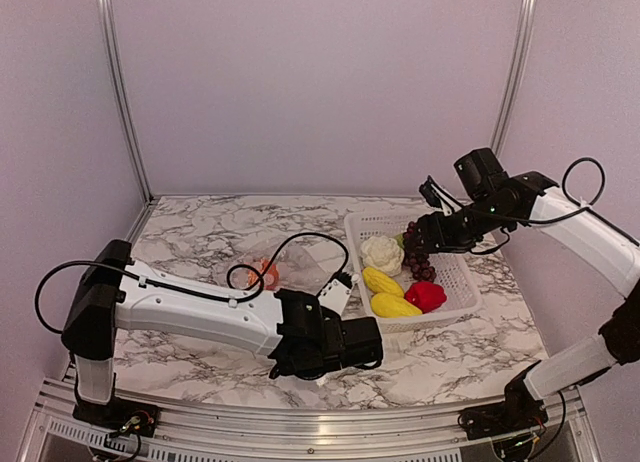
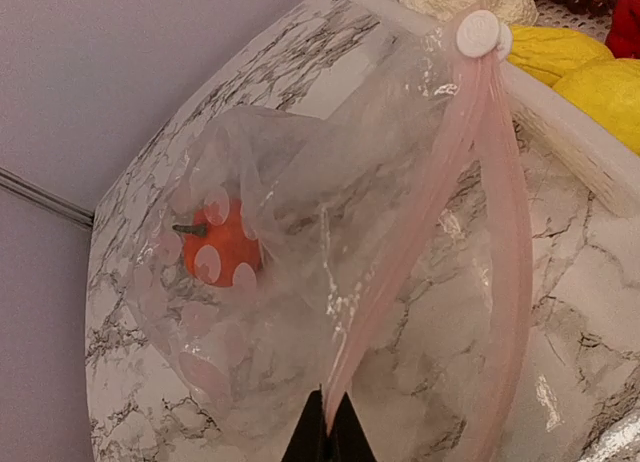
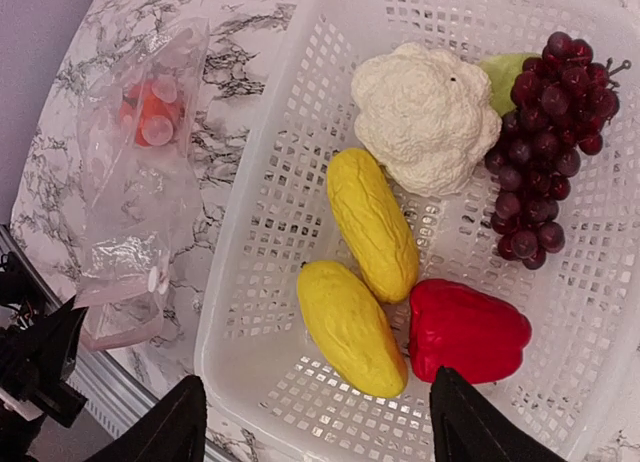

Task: Place the food in the zip-top bag and seal the zipper
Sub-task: Pick up the zipper food storage bag at the center of the board, then adjust the fake vegetable in the bin.

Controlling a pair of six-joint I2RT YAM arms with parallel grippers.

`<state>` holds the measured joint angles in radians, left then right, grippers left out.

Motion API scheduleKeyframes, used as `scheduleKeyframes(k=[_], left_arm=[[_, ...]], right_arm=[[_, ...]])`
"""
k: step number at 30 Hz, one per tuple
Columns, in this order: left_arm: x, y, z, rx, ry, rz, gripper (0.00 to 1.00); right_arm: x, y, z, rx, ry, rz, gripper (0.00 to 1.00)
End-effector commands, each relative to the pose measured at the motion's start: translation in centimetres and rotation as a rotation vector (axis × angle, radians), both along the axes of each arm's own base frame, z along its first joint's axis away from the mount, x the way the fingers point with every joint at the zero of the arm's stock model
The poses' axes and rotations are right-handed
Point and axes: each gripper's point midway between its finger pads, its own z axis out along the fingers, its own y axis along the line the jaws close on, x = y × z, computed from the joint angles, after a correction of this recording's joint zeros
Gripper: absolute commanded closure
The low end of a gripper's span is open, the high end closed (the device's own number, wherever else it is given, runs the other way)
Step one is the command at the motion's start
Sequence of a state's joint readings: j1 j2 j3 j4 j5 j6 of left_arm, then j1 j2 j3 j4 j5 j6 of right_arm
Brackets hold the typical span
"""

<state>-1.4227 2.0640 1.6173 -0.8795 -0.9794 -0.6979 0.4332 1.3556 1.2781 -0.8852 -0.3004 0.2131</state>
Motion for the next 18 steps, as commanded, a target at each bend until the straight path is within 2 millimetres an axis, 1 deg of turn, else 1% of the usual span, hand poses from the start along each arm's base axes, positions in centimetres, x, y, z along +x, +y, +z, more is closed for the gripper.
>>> scheduleKeyframes(k=[1, 2, 4, 8, 11, 13, 18], left_arm=[[1.7, 3.4, 5.3, -0.095, 0.006, 0.059, 1.00], [1.9, 3.9, 6.3, -0.115, 0.014, 0.057, 1.00], [2.3, 4.6, 7.5, -0.137, 0.034, 0.044, 1.00], [2.9, 5.4, 9.6, -0.154, 0.057, -0.004, 1.00], [3.6, 6.2, 11.0, -0.177, 0.054, -0.003, 1.00], [4.0, 6.7, 12.1, -0.207, 0.046, -0.007, 1.00], [5.2, 7.1, 13.7, -0.303, 0.062, -0.016, 1.00]], right_arm=[[-0.3, -1.8, -2.0, -0.099, 0.033, -0.025, 0.27], [-0.3, -2.0, -2.6, -0.118, 0.044, -0.022, 0.27], [-0.3, -2.4, -3.8, -0.162, 0.070, -0.023, 0.27], [0.0, -3.6, -6.0, -0.255, 0.146, -0.057, 0.28], [0.1, -3.6, -7.4, -0.279, 0.207, -0.076, 0.28], [0.0, -3.5, -8.4, -0.282, 0.246, -0.093, 0.26], [-0.1, -3.0, -10.7, -0.274, 0.330, -0.118, 0.20]])
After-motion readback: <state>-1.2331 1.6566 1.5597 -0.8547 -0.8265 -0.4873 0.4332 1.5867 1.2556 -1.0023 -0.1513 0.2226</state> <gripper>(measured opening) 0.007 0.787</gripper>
